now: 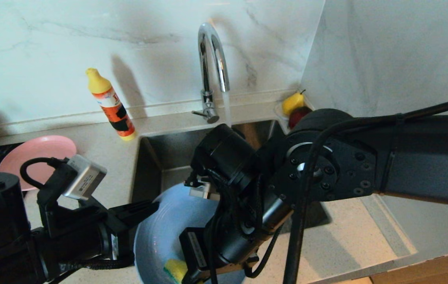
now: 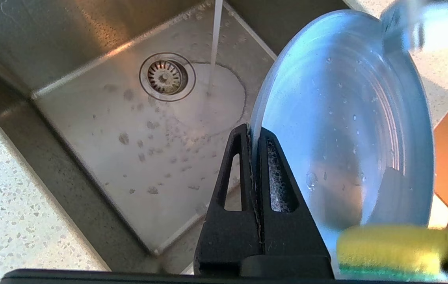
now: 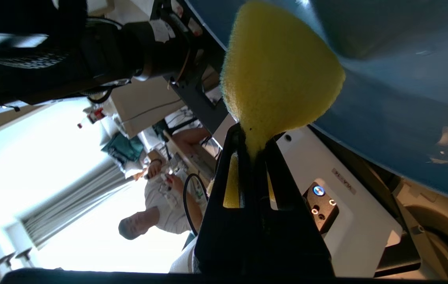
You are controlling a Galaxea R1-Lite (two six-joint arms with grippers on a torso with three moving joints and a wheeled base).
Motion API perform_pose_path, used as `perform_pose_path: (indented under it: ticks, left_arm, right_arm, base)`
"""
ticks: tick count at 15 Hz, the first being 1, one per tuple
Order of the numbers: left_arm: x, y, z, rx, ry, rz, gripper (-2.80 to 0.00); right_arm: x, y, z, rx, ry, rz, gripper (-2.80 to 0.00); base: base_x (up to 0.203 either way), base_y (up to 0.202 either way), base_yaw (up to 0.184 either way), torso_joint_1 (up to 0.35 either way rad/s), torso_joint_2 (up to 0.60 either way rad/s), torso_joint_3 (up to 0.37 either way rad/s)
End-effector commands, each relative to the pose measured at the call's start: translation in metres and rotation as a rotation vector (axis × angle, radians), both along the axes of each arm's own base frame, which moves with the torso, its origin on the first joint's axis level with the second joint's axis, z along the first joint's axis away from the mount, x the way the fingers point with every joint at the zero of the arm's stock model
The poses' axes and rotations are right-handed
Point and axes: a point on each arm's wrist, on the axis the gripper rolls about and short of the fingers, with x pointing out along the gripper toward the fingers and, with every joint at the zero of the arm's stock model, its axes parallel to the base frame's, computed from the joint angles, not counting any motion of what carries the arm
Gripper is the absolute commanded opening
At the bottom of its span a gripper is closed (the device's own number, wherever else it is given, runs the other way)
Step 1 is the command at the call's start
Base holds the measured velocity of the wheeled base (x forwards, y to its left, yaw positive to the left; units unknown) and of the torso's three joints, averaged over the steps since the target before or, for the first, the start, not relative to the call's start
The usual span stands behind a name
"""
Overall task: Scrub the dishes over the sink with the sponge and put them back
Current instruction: Wipe the plate
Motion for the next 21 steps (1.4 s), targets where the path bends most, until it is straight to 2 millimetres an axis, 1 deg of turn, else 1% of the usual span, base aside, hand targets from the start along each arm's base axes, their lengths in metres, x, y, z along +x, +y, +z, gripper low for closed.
perform_pose_path:
  ticks: [1, 4, 6, 9, 11, 17, 19, 21]
  left_arm:
    - [-0.002, 0.001, 0.001, -0.005, -0.008, -0.002, -2.80]
    - [-0.002, 0.001, 0.001, -0.006, -0.009, -0.002, -2.80]
    - [-0.003, 0.001, 0.002, -0.010, -0.012, -0.003, -2.80]
    - [-0.004, 0.002, 0.003, -0.014, -0.016, -0.004, -2.80]
    - [-0.004, 0.002, 0.003, -0.014, -0.012, -0.004, -2.80]
    - [-0.004, 0.001, -0.002, -0.005, 0.005, -0.007, -2.80]
    - [-0.007, -0.002, -0.003, -0.003, 0.007, -0.033, -2.80]
    - [-0.009, -0.002, -0.005, 0.000, 0.010, -0.038, -2.80]
  right_arm:
    - [-0.001, -0.005, 0.008, 0.011, -0.011, -0.009, -2.80]
    - [0.006, -0.008, 0.006, 0.008, -0.009, -0.030, -2.80]
    - [0.015, -0.013, 0.005, 0.007, -0.010, -0.055, -2.80]
    - [0.032, -0.024, 0.002, -0.001, -0.008, -0.105, -2.80]
    - [0.038, -0.033, 0.008, 0.011, -0.018, -0.130, -2.80]
    - [0.038, -0.055, 0.035, 0.062, -0.070, -0.175, -2.80]
    - [0.039, -0.055, 0.037, 0.079, -0.088, -0.178, -2.80]
    - [0.043, -0.047, 0.031, 0.082, -0.107, -0.181, -2.80]
  base:
    - [0.000, 0.000, 0.000, 0.000, 0.00, 0.000]
    - [0.000, 0.000, 0.000, 0.000, 0.00, 0.000]
    - [0.000, 0.000, 0.000, 0.000, 0.00, 0.000]
    - [0.000, 0.000, 0.000, 0.000, 0.00, 0.000]
    - [0.000, 0.000, 0.000, 0.000, 0.00, 0.000]
    - [0.000, 0.000, 0.000, 0.000, 0.00, 0.000]
    - [0.000, 0.000, 0.000, 0.000, 0.00, 0.000]
    - [0.000, 0.000, 0.000, 0.000, 0.00, 0.000]
